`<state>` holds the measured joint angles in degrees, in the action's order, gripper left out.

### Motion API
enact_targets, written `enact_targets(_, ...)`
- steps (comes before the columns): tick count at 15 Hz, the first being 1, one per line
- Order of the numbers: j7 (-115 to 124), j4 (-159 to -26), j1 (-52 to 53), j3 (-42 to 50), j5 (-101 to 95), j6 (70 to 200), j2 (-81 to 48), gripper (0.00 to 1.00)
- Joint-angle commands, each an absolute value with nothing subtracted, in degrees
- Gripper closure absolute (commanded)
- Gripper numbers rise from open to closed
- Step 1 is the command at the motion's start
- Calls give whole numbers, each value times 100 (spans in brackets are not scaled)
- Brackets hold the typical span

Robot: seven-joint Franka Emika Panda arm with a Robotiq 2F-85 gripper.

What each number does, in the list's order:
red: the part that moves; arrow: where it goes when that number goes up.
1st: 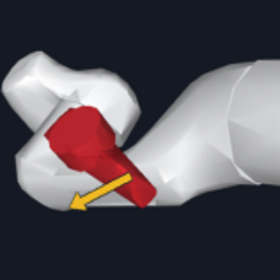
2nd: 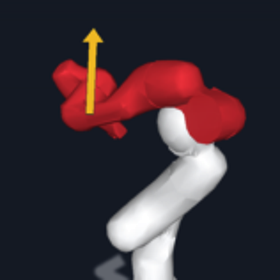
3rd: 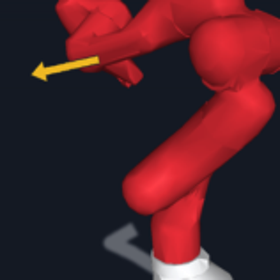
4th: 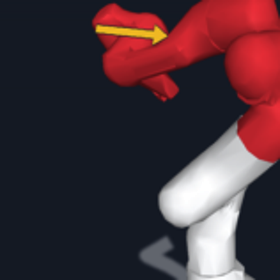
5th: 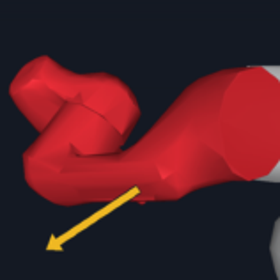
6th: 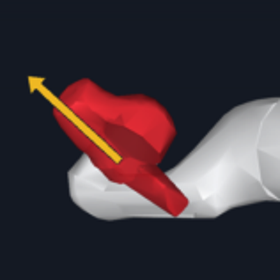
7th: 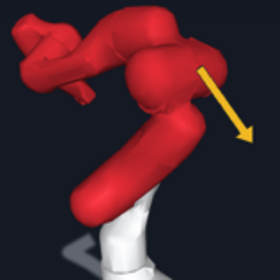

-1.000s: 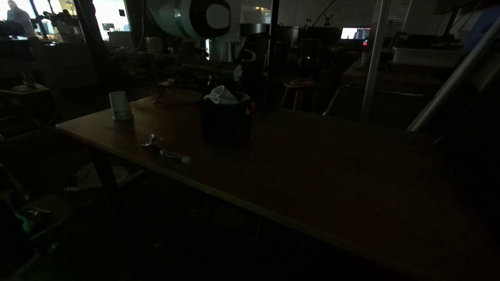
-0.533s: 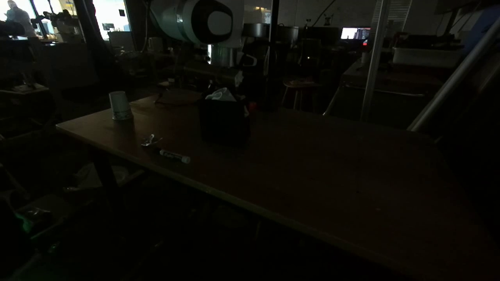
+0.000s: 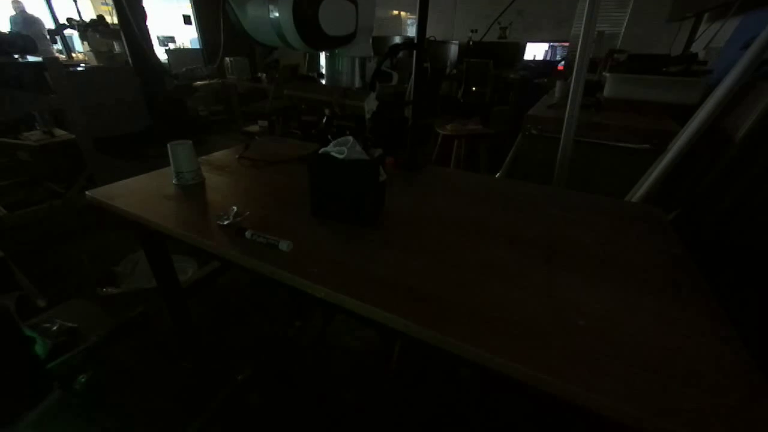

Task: Put the white towel in the black basket.

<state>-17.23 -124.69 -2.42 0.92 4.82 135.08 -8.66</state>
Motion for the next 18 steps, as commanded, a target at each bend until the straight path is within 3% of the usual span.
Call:
enact_targets(1, -1614, -12616, -251, 104, 261, 13429, -333, 100)
enact_targets(18, -997, -13945, -243, 254, -38, 13331, 1398, 100)
